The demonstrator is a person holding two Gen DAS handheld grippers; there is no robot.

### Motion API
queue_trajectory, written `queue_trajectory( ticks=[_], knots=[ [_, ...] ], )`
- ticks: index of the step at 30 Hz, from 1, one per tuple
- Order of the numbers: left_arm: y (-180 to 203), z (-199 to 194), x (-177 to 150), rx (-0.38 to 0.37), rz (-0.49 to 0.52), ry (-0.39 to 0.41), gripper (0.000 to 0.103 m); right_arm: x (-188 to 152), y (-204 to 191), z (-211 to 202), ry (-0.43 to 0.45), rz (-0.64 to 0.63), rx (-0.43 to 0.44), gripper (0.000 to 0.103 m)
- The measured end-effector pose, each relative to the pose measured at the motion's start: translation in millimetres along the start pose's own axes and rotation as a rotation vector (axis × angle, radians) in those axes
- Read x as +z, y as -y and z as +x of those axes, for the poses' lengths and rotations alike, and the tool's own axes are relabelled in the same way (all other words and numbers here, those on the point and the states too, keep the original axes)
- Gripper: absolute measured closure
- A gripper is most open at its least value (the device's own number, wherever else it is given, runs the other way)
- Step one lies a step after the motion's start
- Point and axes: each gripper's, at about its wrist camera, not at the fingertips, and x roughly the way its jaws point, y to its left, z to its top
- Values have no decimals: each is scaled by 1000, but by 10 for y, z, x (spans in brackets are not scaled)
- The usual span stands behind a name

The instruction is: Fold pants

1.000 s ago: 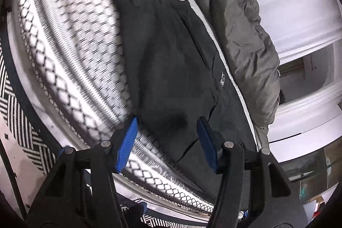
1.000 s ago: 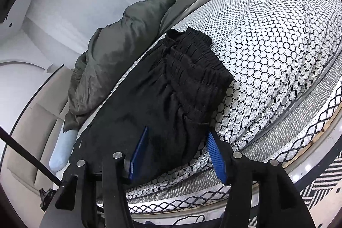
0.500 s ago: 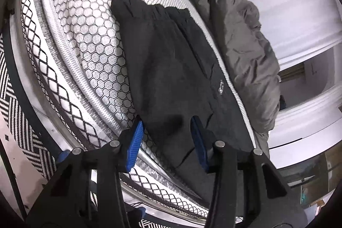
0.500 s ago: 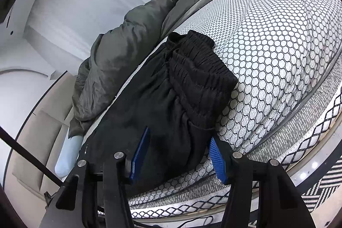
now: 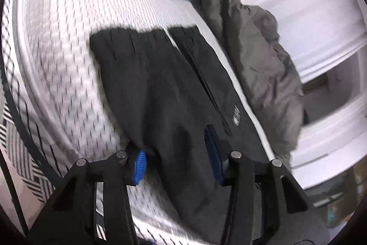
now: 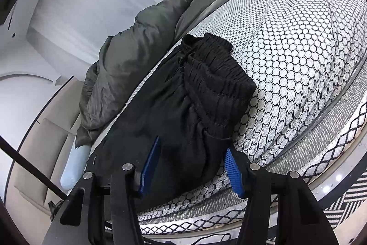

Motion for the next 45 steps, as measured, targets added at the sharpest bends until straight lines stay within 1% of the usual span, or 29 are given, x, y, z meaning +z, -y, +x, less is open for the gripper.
queue_trajectory(
  ticks=[2,3,4,5,6,7,8,10,13,15,18,22,26,31,33,35,37,39,40,42,43,44,45],
  knots=[
    [19,22,70,25,2,29,78,14,-4,27,10,13,4,47],
    [28,34,101,39,6,41,89,26,-16,50,8,15,-1,47],
    [31,42,119,44,6,45,94,31,-31,69,8,14,-8,50],
    [16,27,120,41,-4,60,96,32,-40,77,10,10,-12,57],
    [4,14,122,41,-11,67,97,31,-45,74,22,9,-33,80],
    [-6,6,127,42,-14,72,99,23,-22,60,26,26,-30,89],
    [-23,-22,126,39,-18,84,100,4,11,28,37,45,-14,91],
    [-57,-85,119,44,-16,100,102,-56,39,-57,51,47,-16,95],
    [-81,-213,105,50,5,128,103,-140,54,-184,52,60,9,96],
    [-67,-274,113,64,31,153,103,-151,31,-233,48,46,14,96],
    [-85,-262,138,68,30,136,103,-125,25,-217,26,41,-4,96],
    [-20,-279,214,54,41,148,103,-33,-59,-251,27,47,4,96],
    [211,-249,417,46,54,166,103,213,-389,-302,55,-19,7,96],
    [742,-31,790,48,95,184,103,662,-925,-212,94,-99,-3,96],
    [1003,141,990,53,111,182,103,868,-1146,-94,104,-125,-18,96],
    [1241,357,1185,65,113,169,103,1118,-1373,112,109,-155,-48,96],
    [1446,642,1406,91,115,139,103,1398,-1538,427,92,-159,-76,96],
    [1647,1041,1640,125,114,97,103,1650,-1627,772,71,-160,-99,96],
    [1730,1218,1717,148,127,81,103,1821,-1667,1037,48,-147,-117,96],
    [1902,1665,1876,221,150,52,102,2127,-1716,1634,-5,-146,-168,96],
    [1978,1913,1953,284,171,12,101,2212,-1711,1844,-12,-147,-194,95],
    [2002,2070,1979,330,179,-20,98,2295,-1709,2114,-26,-155,-226,92],
    [2003,2183,1992,347,179,-50,91,2319,-1682,2248,-40,-166,-248,84]
  ],
)
